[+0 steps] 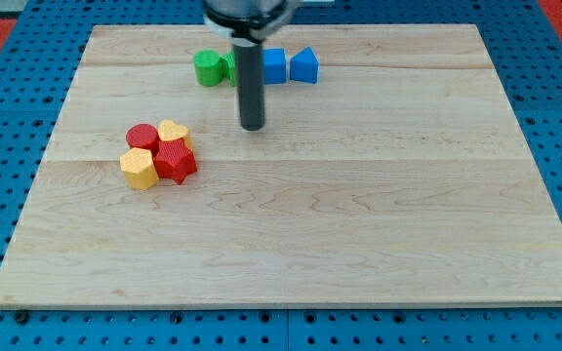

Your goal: Separate red blocks and heart from hexagon

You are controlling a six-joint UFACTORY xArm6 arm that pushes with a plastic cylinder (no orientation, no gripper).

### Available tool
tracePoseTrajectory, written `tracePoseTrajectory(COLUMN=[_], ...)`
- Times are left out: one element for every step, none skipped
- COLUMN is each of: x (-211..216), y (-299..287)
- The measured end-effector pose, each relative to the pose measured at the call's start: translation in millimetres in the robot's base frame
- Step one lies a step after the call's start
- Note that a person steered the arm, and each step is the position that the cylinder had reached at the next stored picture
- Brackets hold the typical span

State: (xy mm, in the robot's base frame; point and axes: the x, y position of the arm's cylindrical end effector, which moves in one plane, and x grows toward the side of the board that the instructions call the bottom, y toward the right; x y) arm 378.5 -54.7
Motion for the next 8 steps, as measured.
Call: tracePoseTrajectory(x=[-25,-37,-32,-5,32,40,40,40], y=[-48,-117,-194,-244,-250,-236,-207,-174])
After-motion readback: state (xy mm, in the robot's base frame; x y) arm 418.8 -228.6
